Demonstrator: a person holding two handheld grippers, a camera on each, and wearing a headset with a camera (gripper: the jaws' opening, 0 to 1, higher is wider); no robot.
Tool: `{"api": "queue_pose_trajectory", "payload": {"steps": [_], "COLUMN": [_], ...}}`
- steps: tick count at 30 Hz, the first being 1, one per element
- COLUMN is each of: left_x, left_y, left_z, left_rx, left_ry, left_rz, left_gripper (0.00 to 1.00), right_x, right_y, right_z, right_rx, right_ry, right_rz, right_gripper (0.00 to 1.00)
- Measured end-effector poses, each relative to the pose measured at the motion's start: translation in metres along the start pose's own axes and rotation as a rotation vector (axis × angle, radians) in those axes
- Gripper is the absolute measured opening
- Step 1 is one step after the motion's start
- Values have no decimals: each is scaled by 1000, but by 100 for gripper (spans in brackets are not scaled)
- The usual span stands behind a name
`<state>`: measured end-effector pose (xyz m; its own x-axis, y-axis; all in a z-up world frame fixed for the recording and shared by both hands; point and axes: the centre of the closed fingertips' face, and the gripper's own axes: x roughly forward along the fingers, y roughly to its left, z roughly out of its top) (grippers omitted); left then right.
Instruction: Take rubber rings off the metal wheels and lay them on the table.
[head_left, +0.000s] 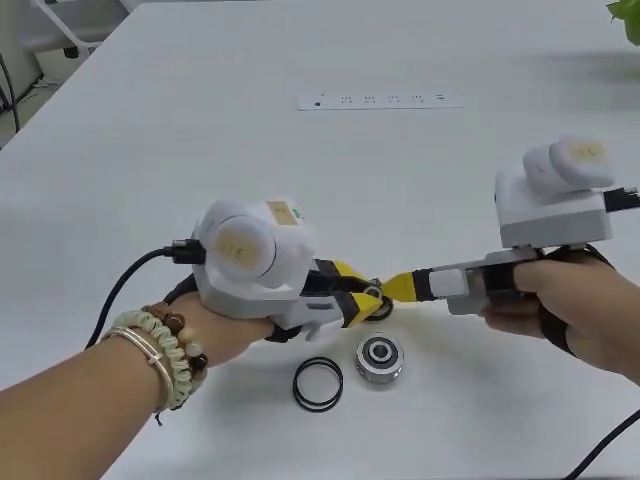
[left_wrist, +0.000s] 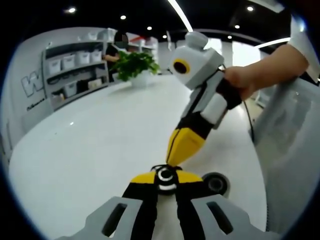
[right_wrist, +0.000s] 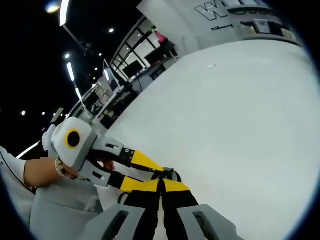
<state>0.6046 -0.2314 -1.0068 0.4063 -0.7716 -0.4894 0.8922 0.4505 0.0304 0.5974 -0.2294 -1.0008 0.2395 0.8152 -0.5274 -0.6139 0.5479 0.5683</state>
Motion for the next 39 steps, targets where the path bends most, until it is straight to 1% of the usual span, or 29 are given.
{"api": "queue_pose_trajectory", "payload": {"steps": [10, 11, 12, 13, 14, 15, 17, 20, 24, 27, 35, 39], "left_x": [0, 0, 0, 0, 0, 1, 1, 1, 1, 2, 2, 1], "left_y": [0, 0, 0, 1, 1, 0, 0, 0, 0, 0, -1, -3], "left_z": [0, 0, 0, 0, 0, 0, 0, 1, 1, 1, 2, 3], "left_rx": [-2, -1, -2, -2, -2, -1, -3, -14, -25, -38, -26, -6], "left_ry": [0, 0, 0, 1, 1, 2, 2, 0, 0, 1, 28, 36], "left_rz": [1, 1, 1, 2, 3, 3, 4, 6, 8, 12, 8, 0], "left_gripper": [14, 14, 14, 14, 14, 14, 14, 14, 14, 14, 14, 16], "right_x": [0, 1, 0, -1, -1, 0, 1, 0, 0, 0, -1, -1], "right_y": [2, 14, 14, 11, 6, 5, 6, 0, -4, -8, -7, -8], "right_z": [1, 7, 11, 11, 10, 9, 6, 3, 2, 0, 1, 2], "right_rx": [-12, 15, 20, 4, -35, -44, -21, -20, -8, -17, -10, -12], "right_ry": [-2, -35, -49, -40, -28, -26, -17, -8, -5, 7, -1, -2], "right_rz": [10, 71, 73, 49, 17, 12, 22, -2, -18, -39, -39, -41], "right_gripper": [0, 0, 0, 0, 0, 0, 0, 0, 0, 0, 0, 0]}}
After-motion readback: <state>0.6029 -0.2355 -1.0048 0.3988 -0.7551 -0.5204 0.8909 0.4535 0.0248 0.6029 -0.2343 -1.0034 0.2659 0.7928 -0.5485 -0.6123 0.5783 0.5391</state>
